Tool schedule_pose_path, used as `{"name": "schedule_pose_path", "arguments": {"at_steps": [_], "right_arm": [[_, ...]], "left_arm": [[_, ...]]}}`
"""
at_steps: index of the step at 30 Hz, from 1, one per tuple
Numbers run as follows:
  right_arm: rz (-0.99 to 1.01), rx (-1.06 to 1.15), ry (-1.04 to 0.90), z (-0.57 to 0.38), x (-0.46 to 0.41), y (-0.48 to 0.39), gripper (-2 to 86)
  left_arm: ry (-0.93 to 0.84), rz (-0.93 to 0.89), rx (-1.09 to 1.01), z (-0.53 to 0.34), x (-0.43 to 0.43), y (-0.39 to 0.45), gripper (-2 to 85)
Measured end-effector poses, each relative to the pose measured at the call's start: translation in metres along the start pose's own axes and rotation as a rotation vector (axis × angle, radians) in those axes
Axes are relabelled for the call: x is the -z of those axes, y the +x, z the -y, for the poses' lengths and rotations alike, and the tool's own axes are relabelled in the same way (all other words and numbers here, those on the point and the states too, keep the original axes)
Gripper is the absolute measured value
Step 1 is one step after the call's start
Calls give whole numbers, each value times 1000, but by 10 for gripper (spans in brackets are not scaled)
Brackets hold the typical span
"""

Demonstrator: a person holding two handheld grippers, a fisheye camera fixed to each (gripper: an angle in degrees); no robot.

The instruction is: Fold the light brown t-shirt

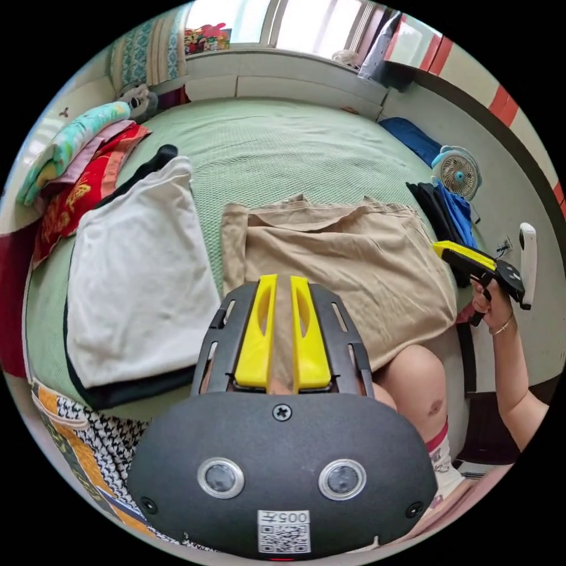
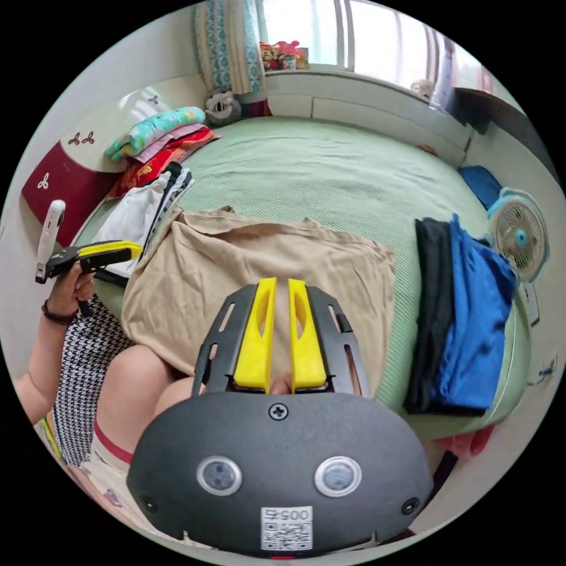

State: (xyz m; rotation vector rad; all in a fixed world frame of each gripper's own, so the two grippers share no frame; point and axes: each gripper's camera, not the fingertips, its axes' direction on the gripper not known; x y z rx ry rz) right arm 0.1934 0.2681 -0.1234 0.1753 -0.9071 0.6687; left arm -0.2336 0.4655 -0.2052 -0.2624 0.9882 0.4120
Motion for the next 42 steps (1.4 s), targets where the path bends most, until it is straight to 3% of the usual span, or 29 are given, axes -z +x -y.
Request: {"name": "schedule_pose_path", "arguments": {"at_steps": [6,12,14,21,27,37,42], "right_arm": [[16,106,-125,81,-92,-46,10],[-57,88,-161,142,-136,-38,-1],[-11,55,-171,147,-138,-25,-8],[166,-65,-177,92,-114,35,19],[56,-84,-115,5,-36,95,42],[-99,-219,-76,-123,58,176,40],[-117,-210,-76,-167,81,190,48]], "left_arm": [[-103,92,-25,59,-60,24,68],[-76,211,-25,93,-75,10,70],[-48,285,4,98,-66,4,61],[0,219,10,72,-51,37,63],[9,99,-124,39,-36,125,79],[-12,-149,-537,-11,-45,373,115],[-93,-122,-519,-27,-95,453,137]]}}
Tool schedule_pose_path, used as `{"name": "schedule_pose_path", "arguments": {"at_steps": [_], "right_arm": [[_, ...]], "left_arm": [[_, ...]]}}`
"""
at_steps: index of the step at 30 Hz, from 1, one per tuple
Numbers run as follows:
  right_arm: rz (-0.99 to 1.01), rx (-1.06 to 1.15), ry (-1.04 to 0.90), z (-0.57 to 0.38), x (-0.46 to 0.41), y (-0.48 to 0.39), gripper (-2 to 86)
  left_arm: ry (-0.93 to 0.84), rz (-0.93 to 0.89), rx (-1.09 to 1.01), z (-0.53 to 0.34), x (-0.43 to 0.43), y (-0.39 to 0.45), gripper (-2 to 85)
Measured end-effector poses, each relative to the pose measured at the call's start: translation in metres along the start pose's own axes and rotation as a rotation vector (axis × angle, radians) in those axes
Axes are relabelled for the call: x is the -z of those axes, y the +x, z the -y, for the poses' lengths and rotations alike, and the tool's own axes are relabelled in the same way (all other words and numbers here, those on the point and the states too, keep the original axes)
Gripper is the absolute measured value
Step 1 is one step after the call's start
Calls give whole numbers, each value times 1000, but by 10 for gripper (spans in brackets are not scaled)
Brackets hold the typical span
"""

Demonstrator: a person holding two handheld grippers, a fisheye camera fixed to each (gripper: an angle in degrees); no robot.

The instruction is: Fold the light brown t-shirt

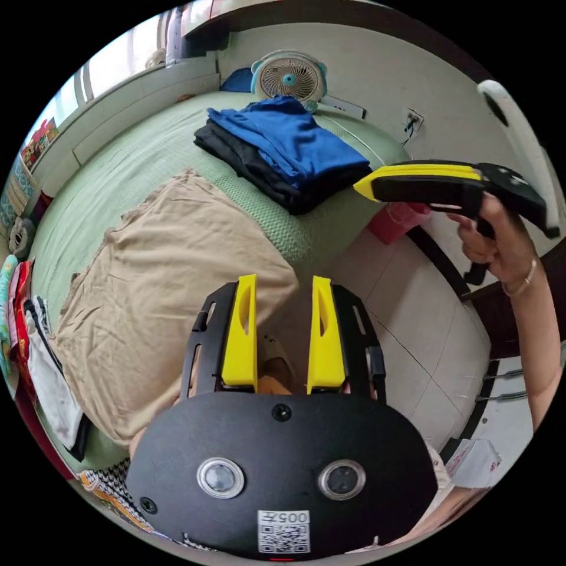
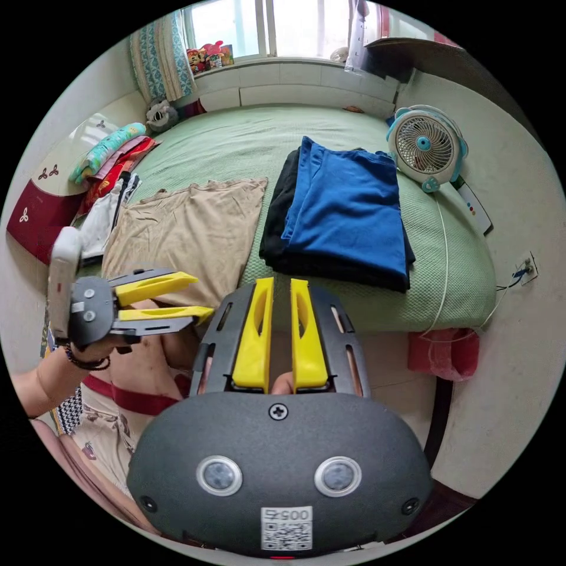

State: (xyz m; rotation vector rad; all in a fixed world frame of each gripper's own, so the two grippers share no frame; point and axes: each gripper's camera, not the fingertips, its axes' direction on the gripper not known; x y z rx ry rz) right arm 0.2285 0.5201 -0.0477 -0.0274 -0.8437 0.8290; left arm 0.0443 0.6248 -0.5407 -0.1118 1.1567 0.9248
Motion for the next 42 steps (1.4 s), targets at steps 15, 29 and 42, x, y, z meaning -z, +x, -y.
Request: {"name": "schedule_pose_path", "arguments": {"at_steps": [15,29,42], "right_arm": [[188,-60,26,23,-32,46,63],[517,-235,-302,185,-186,69,109],[548,-339,-247,223,-237,49,44]], "left_arm": [[-42,-39,196,5,-12,-33,49],[66,-110,255,-48,45,-115,49],[102,-204,253,-81,66,-155,48]]}}
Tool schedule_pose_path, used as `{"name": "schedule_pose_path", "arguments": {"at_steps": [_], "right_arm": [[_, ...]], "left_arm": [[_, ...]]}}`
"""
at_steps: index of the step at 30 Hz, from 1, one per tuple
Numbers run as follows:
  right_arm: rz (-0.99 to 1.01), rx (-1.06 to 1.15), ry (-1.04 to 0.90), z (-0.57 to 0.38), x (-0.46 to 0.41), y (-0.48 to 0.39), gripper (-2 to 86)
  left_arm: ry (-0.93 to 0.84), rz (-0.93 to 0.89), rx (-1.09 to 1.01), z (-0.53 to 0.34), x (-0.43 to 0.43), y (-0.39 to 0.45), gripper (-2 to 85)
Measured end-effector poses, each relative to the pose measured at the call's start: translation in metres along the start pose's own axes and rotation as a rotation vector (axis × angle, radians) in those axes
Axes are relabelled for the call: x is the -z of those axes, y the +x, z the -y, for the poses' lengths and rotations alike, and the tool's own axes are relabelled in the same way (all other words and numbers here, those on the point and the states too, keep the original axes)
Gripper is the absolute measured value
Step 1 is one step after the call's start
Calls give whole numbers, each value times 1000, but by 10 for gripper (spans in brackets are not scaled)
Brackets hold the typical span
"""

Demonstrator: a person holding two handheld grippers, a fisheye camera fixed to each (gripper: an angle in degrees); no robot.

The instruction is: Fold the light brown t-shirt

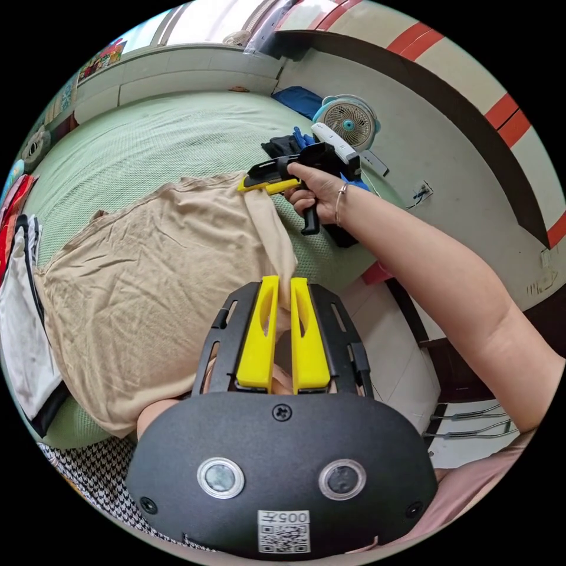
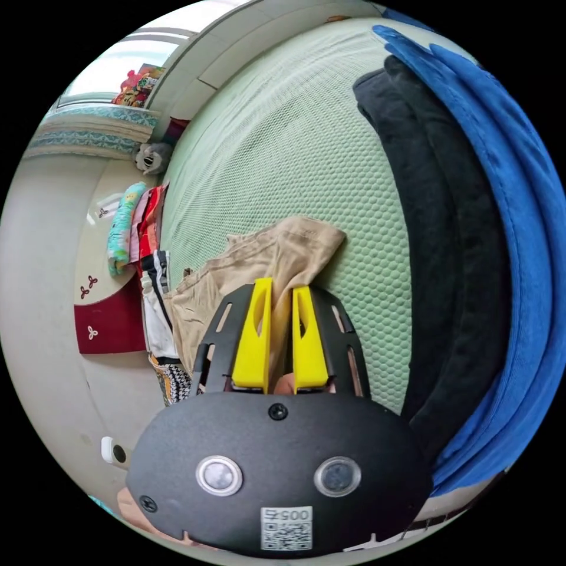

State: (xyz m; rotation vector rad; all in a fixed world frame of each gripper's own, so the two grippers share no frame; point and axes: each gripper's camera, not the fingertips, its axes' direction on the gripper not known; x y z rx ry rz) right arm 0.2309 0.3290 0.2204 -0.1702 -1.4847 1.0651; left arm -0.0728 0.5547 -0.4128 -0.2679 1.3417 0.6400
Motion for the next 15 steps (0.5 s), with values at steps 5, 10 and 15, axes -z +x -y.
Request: {"name": "schedule_pose_path", "arguments": {"at_steps": [5,10,15], "right_arm": [[-59,50,46,8,13,-36,6],[-155,128,126,20,50,-87,-5],[-362,131,194,24,98,-120,-6]], "left_arm": [[36,0,-7,0,17,-6,48],[126,-28,0,14,46,-13,47],[174,-80,-15,31,61,-15,47]]}}
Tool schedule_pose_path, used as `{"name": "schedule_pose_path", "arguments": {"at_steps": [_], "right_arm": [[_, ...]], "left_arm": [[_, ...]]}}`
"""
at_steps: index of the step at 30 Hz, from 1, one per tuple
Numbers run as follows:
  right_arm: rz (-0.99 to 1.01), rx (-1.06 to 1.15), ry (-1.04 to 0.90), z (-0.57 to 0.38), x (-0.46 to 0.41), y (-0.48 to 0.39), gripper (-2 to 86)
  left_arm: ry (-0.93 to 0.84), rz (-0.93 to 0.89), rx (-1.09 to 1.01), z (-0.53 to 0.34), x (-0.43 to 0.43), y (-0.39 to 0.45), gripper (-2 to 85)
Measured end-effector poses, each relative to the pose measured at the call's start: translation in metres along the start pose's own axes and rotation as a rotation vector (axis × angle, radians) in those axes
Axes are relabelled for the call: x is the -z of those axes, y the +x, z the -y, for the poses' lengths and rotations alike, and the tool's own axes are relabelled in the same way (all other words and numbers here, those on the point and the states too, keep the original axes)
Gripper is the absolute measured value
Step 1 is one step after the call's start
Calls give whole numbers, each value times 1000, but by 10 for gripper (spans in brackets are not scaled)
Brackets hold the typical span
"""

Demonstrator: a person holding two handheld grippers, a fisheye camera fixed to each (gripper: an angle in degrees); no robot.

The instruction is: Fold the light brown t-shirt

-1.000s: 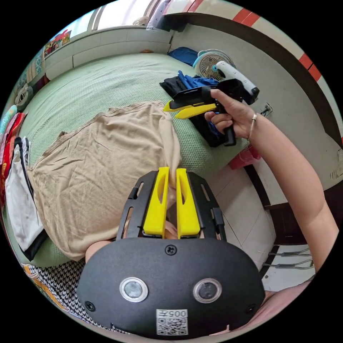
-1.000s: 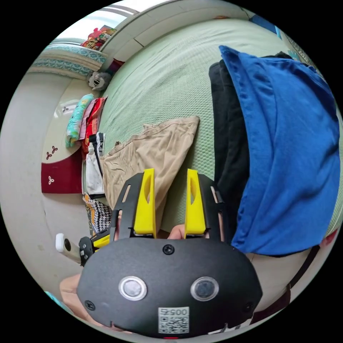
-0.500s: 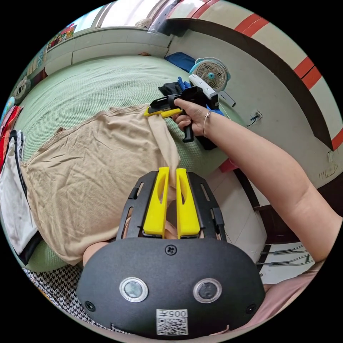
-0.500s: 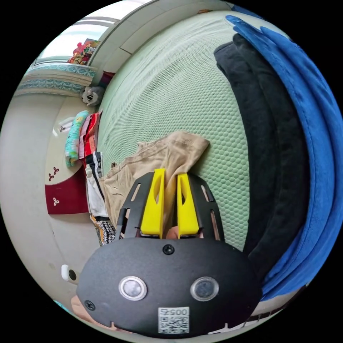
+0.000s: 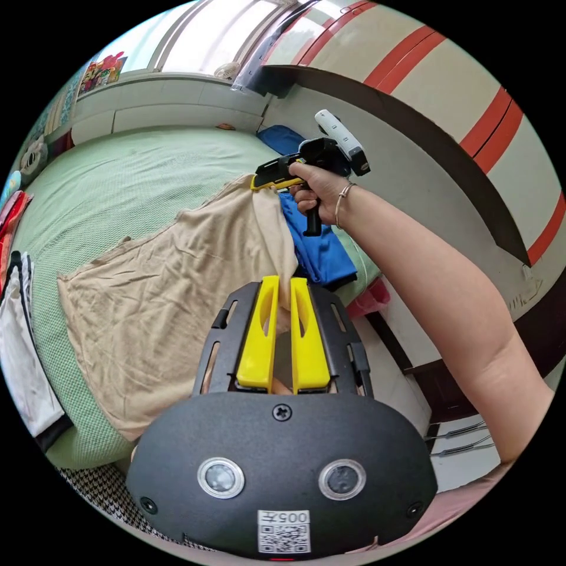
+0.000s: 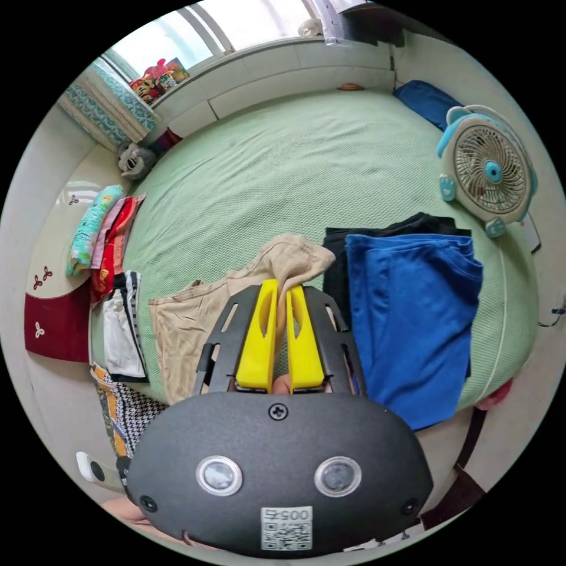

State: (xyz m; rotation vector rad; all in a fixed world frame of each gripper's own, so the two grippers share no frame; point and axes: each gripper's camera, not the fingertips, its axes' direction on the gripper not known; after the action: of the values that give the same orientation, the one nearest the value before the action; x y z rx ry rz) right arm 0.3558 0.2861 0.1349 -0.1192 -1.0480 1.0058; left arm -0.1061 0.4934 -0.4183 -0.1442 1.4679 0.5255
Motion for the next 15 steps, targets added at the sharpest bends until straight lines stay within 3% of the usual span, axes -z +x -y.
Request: {"name": "schedule_pose_path", "arguments": {"at_steps": [6,10,15], "right_arm": [[-212,-43,2,-7,23,-33,-6],[-202,-6,-10,-10,21,-86,-5],[-146,147,-51,-9,-3,-217,3]], "left_arm": [[-5,-81,17,-5,7,-19,47],[18,-37,48,-27,35,-54,45],[53,61,153,-60,79,-111,42]]}}
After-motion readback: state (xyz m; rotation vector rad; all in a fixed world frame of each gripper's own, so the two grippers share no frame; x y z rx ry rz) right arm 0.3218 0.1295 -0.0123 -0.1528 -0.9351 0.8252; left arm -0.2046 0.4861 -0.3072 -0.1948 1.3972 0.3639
